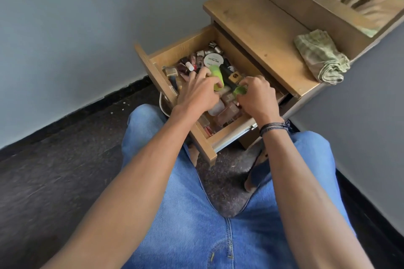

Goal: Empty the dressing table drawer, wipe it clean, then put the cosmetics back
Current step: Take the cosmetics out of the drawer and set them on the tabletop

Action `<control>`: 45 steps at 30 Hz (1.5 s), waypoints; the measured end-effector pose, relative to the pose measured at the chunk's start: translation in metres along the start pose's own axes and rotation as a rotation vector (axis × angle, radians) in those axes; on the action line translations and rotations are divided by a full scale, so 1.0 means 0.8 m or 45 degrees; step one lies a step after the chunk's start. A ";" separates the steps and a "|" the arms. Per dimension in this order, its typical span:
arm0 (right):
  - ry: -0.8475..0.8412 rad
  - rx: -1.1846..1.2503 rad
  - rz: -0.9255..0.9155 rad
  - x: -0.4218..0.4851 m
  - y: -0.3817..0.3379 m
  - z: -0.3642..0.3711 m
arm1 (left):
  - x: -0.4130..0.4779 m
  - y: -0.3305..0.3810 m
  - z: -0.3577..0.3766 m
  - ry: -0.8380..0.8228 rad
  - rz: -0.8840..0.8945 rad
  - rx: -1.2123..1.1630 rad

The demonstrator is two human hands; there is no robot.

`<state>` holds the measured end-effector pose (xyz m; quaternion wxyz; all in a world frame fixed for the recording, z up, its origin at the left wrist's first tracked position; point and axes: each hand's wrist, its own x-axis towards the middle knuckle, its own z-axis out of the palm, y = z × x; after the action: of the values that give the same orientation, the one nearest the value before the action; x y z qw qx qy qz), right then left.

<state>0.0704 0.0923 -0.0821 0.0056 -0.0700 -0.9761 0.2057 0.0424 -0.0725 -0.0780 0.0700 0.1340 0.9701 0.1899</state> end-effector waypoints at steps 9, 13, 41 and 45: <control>-0.032 0.124 -0.041 0.013 -0.020 0.024 | 0.006 -0.002 -0.003 0.062 -0.132 -0.097; -0.101 0.125 -0.153 0.011 -0.023 0.029 | 0.005 -0.005 -0.008 0.165 -0.193 -0.191; -0.131 -0.102 -0.165 0.016 -0.018 0.044 | 0.006 -0.008 0.003 0.289 -0.186 -0.010; -0.242 -0.209 -0.208 0.021 -0.019 0.044 | 0.009 -0.009 0.004 0.277 -0.203 -0.047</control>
<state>0.0504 0.0672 -0.1087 -0.0758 0.0291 -0.9882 0.1299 0.0343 -0.0757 -0.0840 -0.0181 0.0339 0.9759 0.2149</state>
